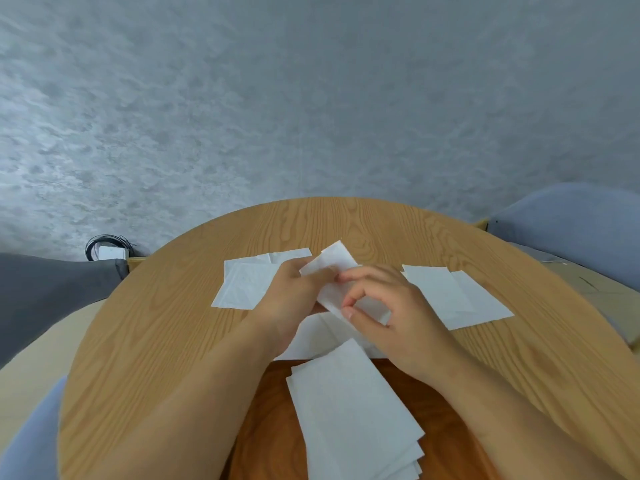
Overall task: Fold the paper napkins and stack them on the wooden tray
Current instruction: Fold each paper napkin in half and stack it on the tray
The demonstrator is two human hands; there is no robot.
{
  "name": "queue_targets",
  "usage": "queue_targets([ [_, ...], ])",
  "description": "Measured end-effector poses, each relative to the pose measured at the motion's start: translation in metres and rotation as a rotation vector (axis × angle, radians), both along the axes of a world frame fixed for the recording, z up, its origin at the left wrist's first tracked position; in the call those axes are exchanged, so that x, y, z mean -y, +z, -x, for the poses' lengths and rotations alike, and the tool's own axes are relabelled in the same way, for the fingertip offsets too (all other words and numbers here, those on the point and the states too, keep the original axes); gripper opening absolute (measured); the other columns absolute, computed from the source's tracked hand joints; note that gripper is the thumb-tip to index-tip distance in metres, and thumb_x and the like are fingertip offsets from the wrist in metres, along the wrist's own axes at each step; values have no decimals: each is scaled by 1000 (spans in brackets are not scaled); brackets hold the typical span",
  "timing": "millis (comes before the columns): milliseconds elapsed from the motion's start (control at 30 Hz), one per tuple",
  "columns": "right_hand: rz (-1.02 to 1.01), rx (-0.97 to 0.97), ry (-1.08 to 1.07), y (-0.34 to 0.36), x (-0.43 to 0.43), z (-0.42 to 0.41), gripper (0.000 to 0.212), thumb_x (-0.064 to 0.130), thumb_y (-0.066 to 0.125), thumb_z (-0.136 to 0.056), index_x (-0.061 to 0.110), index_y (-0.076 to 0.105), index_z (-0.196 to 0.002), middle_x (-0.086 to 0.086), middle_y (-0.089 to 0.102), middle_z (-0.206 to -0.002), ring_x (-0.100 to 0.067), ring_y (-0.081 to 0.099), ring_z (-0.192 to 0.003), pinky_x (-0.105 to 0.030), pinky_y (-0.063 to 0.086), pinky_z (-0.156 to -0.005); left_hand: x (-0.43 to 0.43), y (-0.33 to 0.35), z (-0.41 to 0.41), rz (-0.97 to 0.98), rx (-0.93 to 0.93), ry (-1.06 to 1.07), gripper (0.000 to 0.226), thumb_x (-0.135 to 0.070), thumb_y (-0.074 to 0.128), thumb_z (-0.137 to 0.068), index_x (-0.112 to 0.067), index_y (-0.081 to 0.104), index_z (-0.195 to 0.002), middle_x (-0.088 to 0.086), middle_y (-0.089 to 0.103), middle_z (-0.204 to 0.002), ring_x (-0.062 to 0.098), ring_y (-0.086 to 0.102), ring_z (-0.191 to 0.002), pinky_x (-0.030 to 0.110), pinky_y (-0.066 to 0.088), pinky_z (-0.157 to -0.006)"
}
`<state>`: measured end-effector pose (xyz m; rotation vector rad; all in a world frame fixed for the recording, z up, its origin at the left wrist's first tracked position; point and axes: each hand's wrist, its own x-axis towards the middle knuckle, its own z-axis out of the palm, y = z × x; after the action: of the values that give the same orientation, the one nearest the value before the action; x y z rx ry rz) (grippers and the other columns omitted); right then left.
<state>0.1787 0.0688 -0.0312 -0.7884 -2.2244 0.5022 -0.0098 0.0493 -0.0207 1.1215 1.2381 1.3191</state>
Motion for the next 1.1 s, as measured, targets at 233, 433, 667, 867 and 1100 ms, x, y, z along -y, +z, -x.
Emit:
queue_targets([
  [233,40,-215,-244,7,-7,-12,34,55,71,-83,36,69,-111,25,66,-111,2,59,-110,-11,46,-85,6,8,-1,-4,-22,-7,26,-28,58,-106,-15,76,-118,7,77,-117,27,73,-111,45,60,-98],
  [433,169,-377,-207,8,-3,-10,9,23,72,-95,31,76,-96,15,75,-86,-8,69,-83,-17,53,-69,14,16,-3,-101,-50,-93,27,-30,61,-104,-8,76,-113,14,77,-115,32,73,-111,44,58,-98],
  [667,458,-592,-122,19,-1,-15,12,14,75,-93,25,78,-90,11,77,-79,3,70,-76,-10,51,-67,16,28,4,-267,-358,198,39,-41,73,-93,-35,67,-130,-19,70,-123,0,65,-115,19,51,-91],
  [867,589,-574,-69,19,-3,-16,9,14,75,-92,20,76,-98,2,77,-84,-4,70,-79,-15,53,-68,15,24,0,-213,-306,-19,17,-28,70,-98,-15,79,-104,2,80,-99,20,77,-90,24,58,-73],
  [1100,669,-429,-68,17,-2,-16,7,25,73,-94,27,79,-98,5,72,-76,-3,62,-62,-18,45,-50,14,19,3,-166,-328,3,16,-13,64,-102,-12,79,-97,7,80,-93,19,74,-83,30,56,-73],
])
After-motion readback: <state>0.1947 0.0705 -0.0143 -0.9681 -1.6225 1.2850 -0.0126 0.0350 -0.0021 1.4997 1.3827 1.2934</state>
